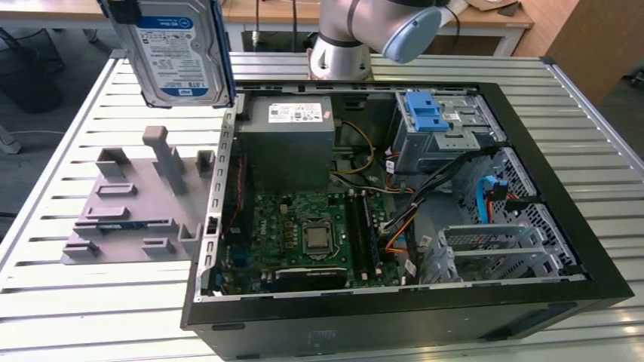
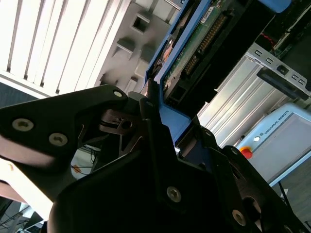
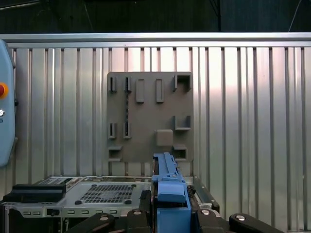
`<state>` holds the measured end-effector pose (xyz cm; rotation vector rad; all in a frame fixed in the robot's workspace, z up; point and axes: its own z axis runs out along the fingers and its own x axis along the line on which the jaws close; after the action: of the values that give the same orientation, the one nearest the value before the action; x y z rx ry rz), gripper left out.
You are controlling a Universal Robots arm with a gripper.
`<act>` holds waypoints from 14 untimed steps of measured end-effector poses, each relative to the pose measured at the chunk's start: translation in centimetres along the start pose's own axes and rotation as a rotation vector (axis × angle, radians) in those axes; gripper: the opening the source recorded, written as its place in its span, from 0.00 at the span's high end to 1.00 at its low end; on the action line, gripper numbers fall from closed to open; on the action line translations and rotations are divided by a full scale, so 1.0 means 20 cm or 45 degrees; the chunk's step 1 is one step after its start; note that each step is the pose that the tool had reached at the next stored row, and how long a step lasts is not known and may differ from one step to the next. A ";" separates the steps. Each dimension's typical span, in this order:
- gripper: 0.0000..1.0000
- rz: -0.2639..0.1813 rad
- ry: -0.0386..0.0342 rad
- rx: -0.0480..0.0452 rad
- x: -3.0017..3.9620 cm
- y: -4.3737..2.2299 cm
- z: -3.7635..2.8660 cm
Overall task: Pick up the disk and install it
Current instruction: 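Pick up the disk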
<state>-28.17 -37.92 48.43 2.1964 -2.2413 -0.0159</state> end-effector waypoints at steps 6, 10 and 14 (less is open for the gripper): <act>0.64 0.001 0.0000 0.000 0.004 -0.058 -0.001; 0.64 0.001 0.0001 0.000 0.007 -0.097 -0.001; 0.64 0.002 0.0001 0.000 0.009 -0.134 -0.001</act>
<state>-25.49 -38.16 48.43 2.1948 -2.2427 -0.0159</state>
